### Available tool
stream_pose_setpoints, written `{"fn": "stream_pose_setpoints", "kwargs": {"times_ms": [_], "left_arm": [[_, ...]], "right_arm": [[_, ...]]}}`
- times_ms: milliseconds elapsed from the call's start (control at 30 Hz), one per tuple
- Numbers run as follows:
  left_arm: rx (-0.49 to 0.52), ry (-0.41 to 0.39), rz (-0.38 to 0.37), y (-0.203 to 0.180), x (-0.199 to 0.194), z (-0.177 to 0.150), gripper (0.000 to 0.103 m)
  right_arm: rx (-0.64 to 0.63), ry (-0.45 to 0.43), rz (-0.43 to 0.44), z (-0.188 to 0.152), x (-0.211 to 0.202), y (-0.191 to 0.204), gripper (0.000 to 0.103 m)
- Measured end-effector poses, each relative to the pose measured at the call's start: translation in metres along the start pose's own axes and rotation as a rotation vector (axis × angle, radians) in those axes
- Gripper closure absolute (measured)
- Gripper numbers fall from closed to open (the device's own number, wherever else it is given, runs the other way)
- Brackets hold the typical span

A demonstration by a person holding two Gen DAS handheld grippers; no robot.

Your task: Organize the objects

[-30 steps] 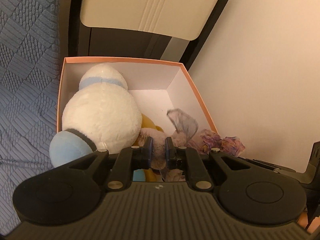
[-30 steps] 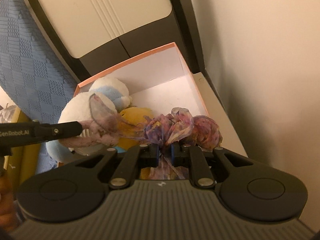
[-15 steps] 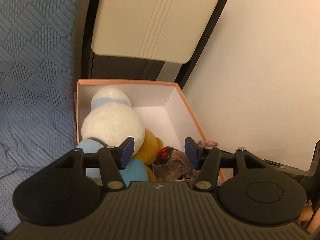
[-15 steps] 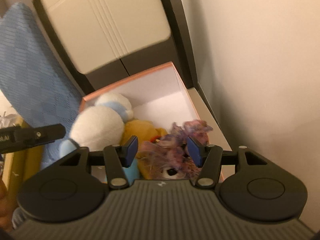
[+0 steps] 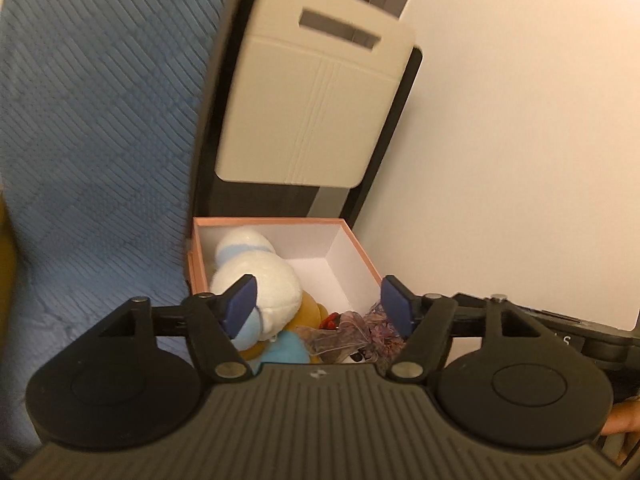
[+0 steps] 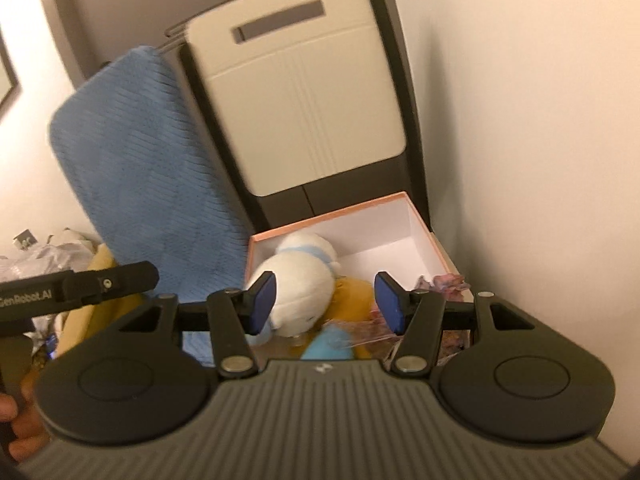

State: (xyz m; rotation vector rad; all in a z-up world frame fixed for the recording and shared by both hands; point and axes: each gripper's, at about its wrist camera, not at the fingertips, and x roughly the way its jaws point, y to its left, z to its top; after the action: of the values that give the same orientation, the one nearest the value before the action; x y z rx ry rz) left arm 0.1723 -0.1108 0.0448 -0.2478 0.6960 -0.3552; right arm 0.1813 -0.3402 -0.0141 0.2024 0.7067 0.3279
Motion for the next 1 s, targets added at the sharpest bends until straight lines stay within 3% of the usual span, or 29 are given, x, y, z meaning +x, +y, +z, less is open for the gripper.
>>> {"fn": "stream_pose_setpoints", "kwargs": {"times_ms": [267, 767, 800, 933, 1000], "left_arm": [[0.009, -0.046, 0.031, 0.02, -0.068, -0.02, 0.006], [0.024, -0.049, 0.03, 0.073, -0.111, -0.068, 0.003], [0.027, -0.044, 0.03, 0.076, -0.111, -0.07, 0.003], [0.033, -0.028, 0.04, 0.086, -0.108, -0.08, 0.003], [0.031, -0.018, 0.04, 0.091, -0.107, -0.086, 0.003]], "right_arm": [[-0.037, -0.02, 0.017, -0.027, -0.04, 0.044, 0.046], [-0.042, 0.003, -0.054, -0.098, -0.052, 0.095, 0.044], [-0.039, 0.004, -0.057, -0.104, -0.051, 0.097, 0.042], [-0.019, 0.002, -0.064, -0.121, -0.051, 0.106, 0.011], [-0.022, 0.002, -0.087, -0.127, -0.049, 0.109, 0.01]]}}
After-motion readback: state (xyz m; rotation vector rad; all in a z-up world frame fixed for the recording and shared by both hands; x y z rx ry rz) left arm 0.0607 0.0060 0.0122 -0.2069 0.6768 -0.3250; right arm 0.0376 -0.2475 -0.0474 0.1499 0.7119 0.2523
